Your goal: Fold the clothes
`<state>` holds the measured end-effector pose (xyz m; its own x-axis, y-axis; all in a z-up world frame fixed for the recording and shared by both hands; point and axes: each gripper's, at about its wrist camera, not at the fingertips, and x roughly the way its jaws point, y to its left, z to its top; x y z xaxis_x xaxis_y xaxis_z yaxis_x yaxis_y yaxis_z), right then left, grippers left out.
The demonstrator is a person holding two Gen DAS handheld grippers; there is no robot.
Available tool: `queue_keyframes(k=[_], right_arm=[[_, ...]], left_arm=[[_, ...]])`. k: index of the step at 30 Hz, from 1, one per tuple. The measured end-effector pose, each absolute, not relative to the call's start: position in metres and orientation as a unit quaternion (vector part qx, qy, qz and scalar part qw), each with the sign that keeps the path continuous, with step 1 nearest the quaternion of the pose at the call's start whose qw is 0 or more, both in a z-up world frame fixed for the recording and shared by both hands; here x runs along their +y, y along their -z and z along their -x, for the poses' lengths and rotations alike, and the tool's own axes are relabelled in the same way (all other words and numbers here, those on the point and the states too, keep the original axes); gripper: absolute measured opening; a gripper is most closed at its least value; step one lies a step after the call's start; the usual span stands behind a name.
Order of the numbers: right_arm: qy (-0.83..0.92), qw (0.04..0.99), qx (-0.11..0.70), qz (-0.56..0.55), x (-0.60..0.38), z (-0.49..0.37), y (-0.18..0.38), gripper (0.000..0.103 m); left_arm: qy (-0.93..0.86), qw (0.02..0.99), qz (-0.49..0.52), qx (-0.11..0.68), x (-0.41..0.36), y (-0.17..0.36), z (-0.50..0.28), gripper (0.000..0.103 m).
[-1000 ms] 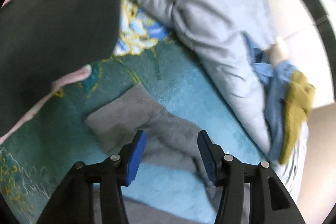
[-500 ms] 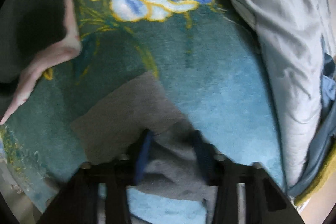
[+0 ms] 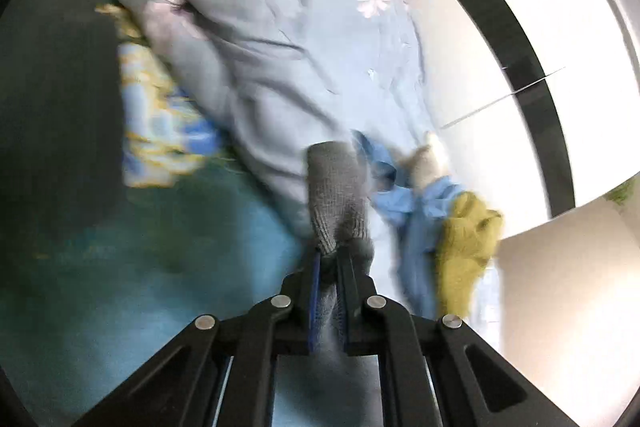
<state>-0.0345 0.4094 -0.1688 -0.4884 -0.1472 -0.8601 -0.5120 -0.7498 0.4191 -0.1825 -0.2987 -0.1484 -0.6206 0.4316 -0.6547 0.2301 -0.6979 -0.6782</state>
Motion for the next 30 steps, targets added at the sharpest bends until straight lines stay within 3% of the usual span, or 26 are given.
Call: queue_keyframes(k=[3, 9, 11, 13, 17, 20, 21, 22, 23, 30], right_arm=[[-0.793, 0.117, 0.337, 0.494, 0.410, 0.034, 0.172, 0.007], [-0.792, 0.120, 0.331, 0.498, 0.409, 0.037, 0.173, 0.007], [-0.793, 0.120, 0.328, 0.499, 0.408, 0.037, 0.171, 0.007], [-0.795, 0.120, 0.325, 0.499, 0.408, 0.038, 0.169, 0.007], [-0.798, 0.121, 0.320, 0.495, 0.407, 0.039, 0.166, 0.007], [-0.803, 0.124, 0.316, 0.490, 0.406, 0.040, 0.163, 0.006], [-0.805, 0.126, 0.314, 0.487, 0.405, 0.041, 0.161, 0.006], [-0.807, 0.127, 0.312, 0.485, 0.404, 0.041, 0.160, 0.006], [-0.808, 0.128, 0.312, 0.483, 0.404, 0.041, 0.159, 0.006], [-0.812, 0.138, 0.302, 0.481, 0.415, 0.044, 0.157, 0.006]], left_arm=[[-0.808, -0.007, 0.485, -0.335, -0.319, 0.187, 0.156, 0.008], [-0.765, -0.034, 0.499, -0.405, -0.345, 0.234, 0.112, 0.014], [-0.759, -0.029, 0.488, -0.430, -0.352, 0.236, 0.110, 0.034], [-0.753, -0.020, 0.475, -0.455, -0.365, 0.237, 0.112, 0.047], [-0.752, -0.008, 0.465, -0.467, -0.364, 0.232, 0.107, 0.061], [-0.763, -0.047, 0.486, -0.423, -0.358, 0.233, 0.120, 0.058], [-0.768, -0.071, 0.496, -0.400, -0.355, 0.235, 0.130, 0.048], [-0.769, -0.077, 0.500, -0.392, -0.355, 0.235, 0.132, 0.025], [-0.766, -0.082, 0.504, -0.392, -0.356, 0.237, 0.132, 0.019], [-0.778, -0.134, 0.504, -0.351, -0.369, 0.233, 0.125, 0.014]])
